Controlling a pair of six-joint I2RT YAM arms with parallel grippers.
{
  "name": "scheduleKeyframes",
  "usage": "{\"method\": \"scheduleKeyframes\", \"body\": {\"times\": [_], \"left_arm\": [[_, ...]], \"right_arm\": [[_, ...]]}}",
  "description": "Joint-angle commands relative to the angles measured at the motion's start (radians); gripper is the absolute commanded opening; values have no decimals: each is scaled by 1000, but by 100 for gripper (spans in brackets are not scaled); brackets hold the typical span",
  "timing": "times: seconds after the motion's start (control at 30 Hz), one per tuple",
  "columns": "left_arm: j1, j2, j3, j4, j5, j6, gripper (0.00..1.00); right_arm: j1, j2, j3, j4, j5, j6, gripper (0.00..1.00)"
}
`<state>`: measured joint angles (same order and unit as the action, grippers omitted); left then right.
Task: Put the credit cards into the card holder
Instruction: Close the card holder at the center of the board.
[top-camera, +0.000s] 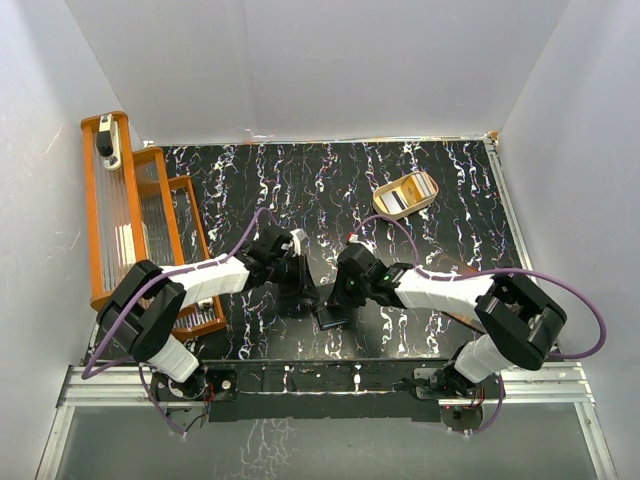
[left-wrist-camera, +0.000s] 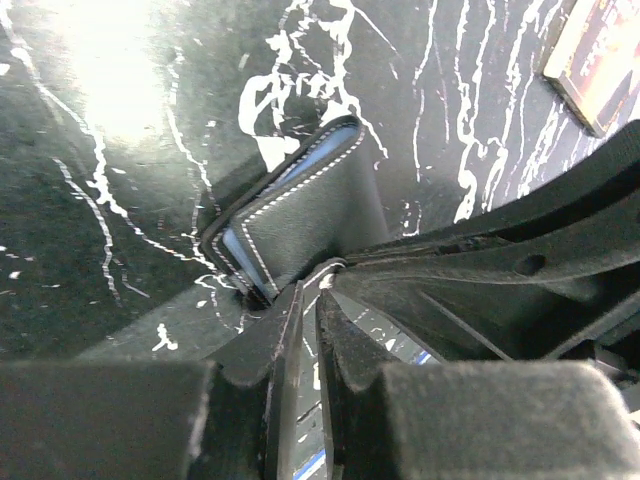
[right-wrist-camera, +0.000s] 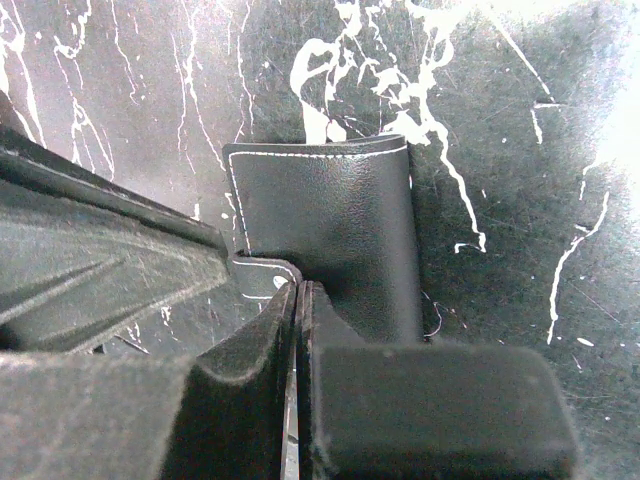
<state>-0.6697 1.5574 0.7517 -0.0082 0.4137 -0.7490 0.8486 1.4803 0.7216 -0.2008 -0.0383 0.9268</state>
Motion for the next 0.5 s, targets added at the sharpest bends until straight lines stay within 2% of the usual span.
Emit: {"method": "scheduleKeyframes", "body": {"times": [0.0, 0.3, 0.47], "left_arm": [[-31, -23, -13, 25, 45, -44, 9], [-76, 68, 9, 60, 28, -59, 4], [-78, 113, 37, 5, -14, -69, 3]], "right_arm": [[-22, 24, -31, -20, 44, -31, 0], [-35, 57, -22, -24, 3, -46, 0], [-39, 87, -28, -28, -29, -47, 0]]}}
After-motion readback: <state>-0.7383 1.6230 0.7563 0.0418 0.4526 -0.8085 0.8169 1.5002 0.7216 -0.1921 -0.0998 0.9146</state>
